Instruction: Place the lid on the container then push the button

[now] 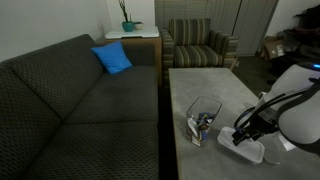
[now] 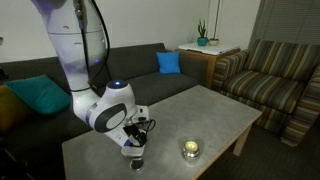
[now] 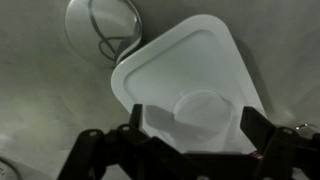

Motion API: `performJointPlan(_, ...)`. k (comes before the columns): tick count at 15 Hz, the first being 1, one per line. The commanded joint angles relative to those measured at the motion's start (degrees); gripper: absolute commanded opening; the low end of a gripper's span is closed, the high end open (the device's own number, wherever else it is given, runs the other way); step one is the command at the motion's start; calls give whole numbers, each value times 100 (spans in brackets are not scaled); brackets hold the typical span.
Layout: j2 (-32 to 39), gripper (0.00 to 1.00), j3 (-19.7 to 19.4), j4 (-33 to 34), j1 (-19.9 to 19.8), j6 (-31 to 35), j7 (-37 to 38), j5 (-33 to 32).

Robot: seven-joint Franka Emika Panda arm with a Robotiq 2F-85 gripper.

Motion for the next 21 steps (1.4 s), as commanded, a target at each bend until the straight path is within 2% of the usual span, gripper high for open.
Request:
performJointPlan(1,154,100,-8,282,-57,81,-81,28)
performJointPlan(4,232,100,82,482,-149,6,-100,2)
performJointPlan(5,241,100,187,516,-249,-92,-136,-39)
performJointPlan(6,193,100,456,481,-499,-330,-206,-118)
performJointPlan(10,164,100,698,417,-662,-504,-204,-49)
performJointPlan(21,333,100,424,596,-415,-819,-25,136)
